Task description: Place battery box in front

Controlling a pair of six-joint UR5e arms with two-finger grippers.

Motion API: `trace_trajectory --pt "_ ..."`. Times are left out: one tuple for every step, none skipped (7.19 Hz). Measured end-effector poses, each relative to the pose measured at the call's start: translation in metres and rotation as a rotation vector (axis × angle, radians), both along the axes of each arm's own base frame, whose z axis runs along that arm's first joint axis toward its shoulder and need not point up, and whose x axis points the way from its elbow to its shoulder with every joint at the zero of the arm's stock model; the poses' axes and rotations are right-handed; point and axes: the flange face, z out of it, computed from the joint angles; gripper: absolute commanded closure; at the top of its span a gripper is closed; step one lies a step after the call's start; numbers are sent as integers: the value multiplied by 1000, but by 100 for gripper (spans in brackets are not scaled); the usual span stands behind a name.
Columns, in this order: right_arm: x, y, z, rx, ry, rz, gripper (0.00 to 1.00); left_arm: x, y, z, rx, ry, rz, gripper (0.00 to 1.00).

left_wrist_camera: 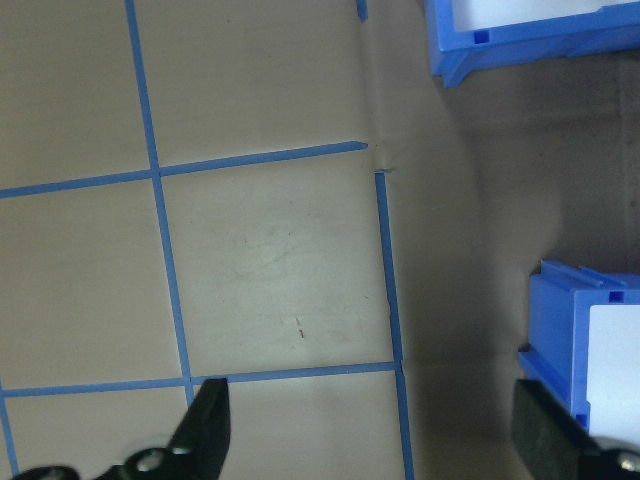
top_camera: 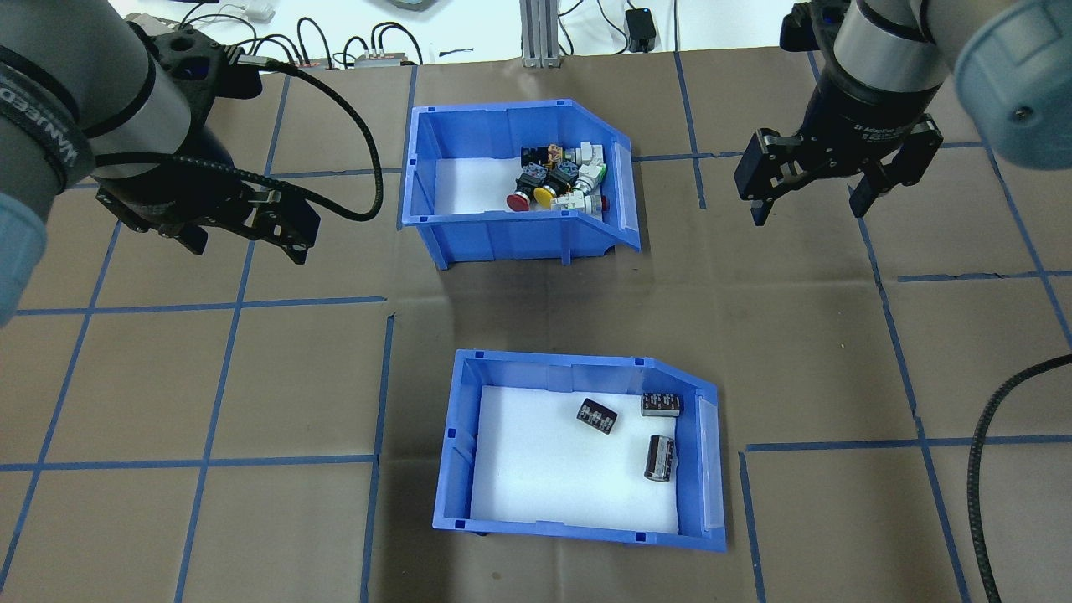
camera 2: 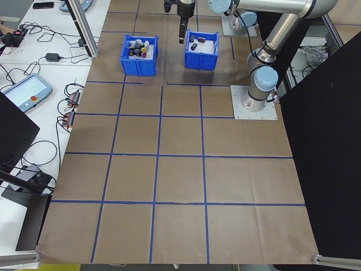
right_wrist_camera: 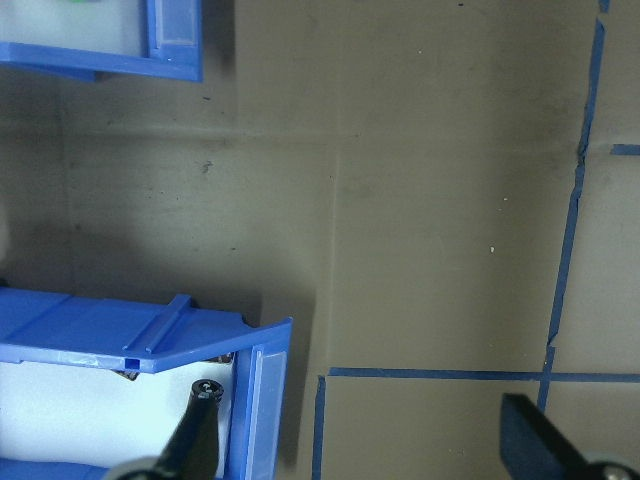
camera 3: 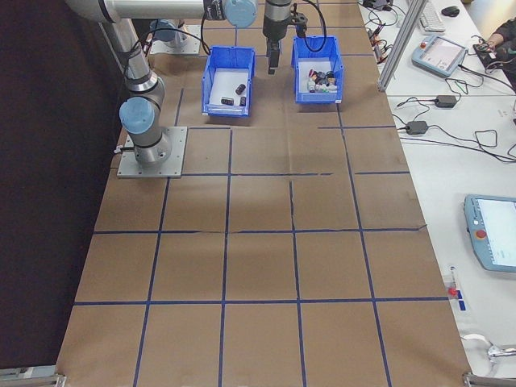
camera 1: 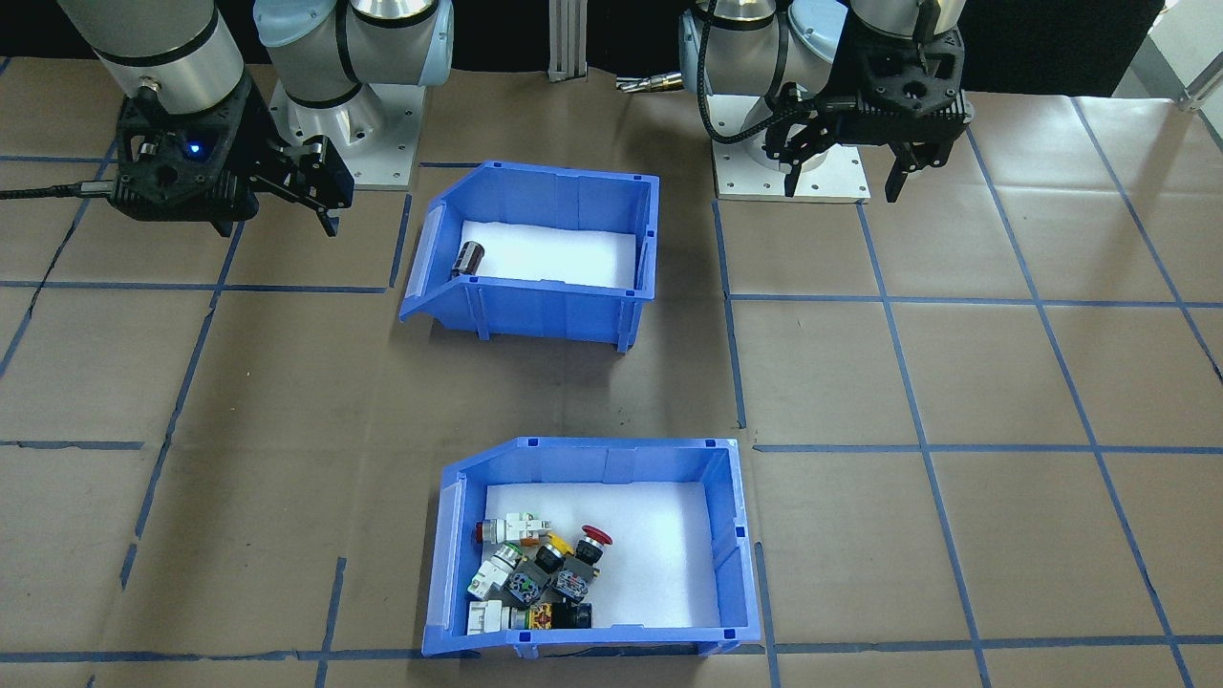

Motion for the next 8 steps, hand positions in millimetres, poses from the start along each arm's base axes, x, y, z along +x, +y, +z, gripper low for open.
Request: trace_trajectory --pt "0 0 0 0 0 0 0 0 0 0 0 -1 1 0" --pt "0 0 0 -2 0 0 0 0 0 -1 -2 -2 2 0" --pt "0 -1 0 -4 0 0 0 0 -1 0 -7 -1 2 0" --pt "0 -2 0 -5 -1 0 0 0 -1 0 -14 -1 2 0" --pt "0 -3 -1 -5 -1 3 0 0 -2 -1 -16 0 1 0" --pt "0 -4 0 -6 0 7 0 0 -4 -2 -13 1 -1 0" --pt "-1 -5 0 -7 1 9 0 0 -5 -4 -10 2 0 0" --pt "-1 -5 1 -9 3 10 0 0 -5 -3 -11 3 5 0"
